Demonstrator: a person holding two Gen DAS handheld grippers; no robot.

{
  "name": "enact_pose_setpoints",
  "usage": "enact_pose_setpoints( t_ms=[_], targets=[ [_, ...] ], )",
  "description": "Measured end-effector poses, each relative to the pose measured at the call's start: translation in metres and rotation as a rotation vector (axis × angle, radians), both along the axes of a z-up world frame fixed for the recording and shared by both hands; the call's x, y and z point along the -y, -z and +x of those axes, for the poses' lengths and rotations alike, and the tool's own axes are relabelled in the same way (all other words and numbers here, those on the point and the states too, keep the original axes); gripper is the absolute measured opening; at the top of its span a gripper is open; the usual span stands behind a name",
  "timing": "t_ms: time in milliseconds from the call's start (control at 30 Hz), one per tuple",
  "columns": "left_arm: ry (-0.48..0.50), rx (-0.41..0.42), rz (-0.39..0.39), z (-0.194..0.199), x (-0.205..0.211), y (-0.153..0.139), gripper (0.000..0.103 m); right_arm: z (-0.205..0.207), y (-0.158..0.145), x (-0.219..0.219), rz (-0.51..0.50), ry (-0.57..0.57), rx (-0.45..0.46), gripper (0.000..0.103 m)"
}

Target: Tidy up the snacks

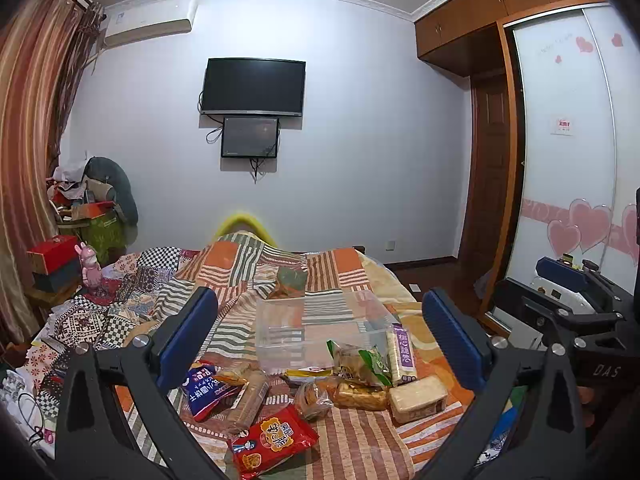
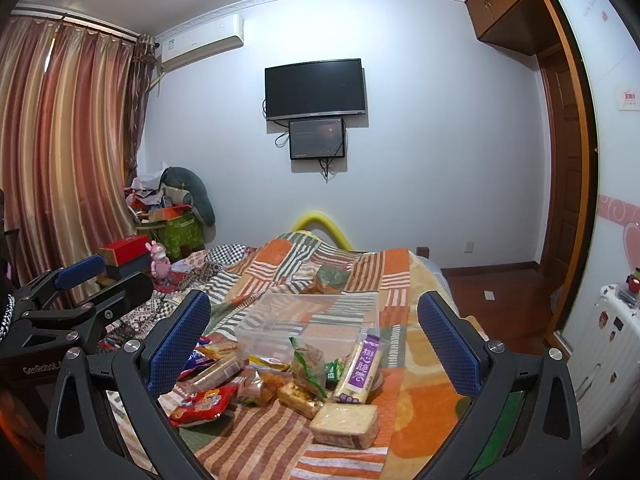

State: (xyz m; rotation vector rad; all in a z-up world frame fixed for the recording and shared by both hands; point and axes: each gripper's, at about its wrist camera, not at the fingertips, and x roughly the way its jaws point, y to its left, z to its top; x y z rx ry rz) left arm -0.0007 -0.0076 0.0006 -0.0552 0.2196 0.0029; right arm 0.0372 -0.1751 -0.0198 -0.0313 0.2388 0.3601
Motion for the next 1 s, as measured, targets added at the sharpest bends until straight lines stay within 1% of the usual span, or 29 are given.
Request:
enact_pose_setpoints(
  t_ms=[433,467,1000],
  targets=[
    [-0.004,-0.003,-0.019,0.0016,-0.0042,0.0014,0.103,0.001,0.001,-0.0007,-0.001,0.001,0.002,0.103],
    [-0.004,-0.004,-0.02,0.0021,-0.0045,0.0016,0.103,-0.0013,-0.0028,-0.0009,0.0,0.0,0.002,0.103],
    [0.001,-0.007,-0.026,0.0029,-0.0054,0.002,0.103,-0.003,-0.0063,-0.0028,0.001,-0.002,0.002,0.103]
  ],
)
